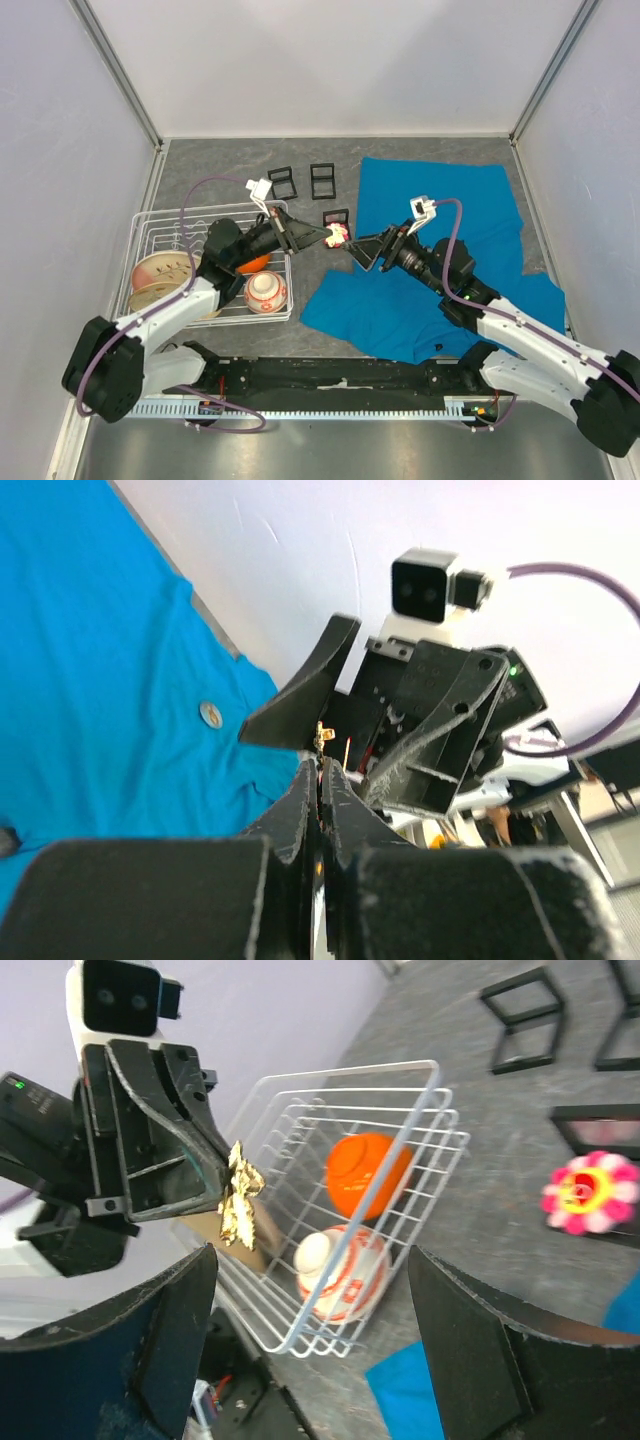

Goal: Remove the brooch from the garment
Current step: Close the brooch.

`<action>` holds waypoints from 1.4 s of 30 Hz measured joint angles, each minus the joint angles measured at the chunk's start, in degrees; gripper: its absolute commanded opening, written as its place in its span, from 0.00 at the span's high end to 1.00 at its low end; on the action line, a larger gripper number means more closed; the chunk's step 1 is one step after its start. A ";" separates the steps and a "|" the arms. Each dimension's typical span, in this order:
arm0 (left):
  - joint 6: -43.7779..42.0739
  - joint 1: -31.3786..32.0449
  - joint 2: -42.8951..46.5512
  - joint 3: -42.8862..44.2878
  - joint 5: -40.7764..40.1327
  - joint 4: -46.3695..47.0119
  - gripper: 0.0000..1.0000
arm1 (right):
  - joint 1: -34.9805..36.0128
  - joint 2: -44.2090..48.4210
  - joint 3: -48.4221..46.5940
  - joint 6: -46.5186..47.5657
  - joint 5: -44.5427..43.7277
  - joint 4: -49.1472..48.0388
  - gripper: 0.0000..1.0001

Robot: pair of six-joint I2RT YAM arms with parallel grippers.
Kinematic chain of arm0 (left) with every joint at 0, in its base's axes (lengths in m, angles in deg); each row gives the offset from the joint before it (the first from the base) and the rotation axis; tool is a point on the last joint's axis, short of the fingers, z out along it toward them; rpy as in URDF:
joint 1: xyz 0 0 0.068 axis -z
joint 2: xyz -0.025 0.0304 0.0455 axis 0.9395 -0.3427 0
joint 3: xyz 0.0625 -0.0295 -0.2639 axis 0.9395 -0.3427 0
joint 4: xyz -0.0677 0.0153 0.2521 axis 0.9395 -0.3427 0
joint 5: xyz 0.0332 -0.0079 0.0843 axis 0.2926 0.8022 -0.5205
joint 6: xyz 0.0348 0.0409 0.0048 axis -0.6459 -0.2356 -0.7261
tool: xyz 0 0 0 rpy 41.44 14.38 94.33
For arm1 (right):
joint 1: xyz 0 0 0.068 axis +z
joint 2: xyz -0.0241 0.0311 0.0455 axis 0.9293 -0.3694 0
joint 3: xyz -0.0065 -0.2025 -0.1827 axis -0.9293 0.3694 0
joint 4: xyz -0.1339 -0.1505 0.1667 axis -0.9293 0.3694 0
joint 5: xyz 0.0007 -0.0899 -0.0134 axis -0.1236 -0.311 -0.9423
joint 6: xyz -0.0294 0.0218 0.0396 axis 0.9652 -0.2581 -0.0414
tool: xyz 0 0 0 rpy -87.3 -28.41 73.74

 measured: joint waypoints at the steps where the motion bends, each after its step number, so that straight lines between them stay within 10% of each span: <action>1: -0.15 0.39 1.44 -1.38 -2.29 0.83 0.98 | 0.00 -1.27 0.85 -1.36 1.64 -3.26 0.17; 14: -0.74 1.57 8.00 -7.26 -17.77 5.03 0.98 | 0.52 -10.08 6.21 -11.63 8.92 -30.82 0.28; 42: 1.90 1.57 6.43 -9.57 -17.00 12.85 0.98 | 1.14 -20.39 0.83 -13.90 7.91 -38.77 0.61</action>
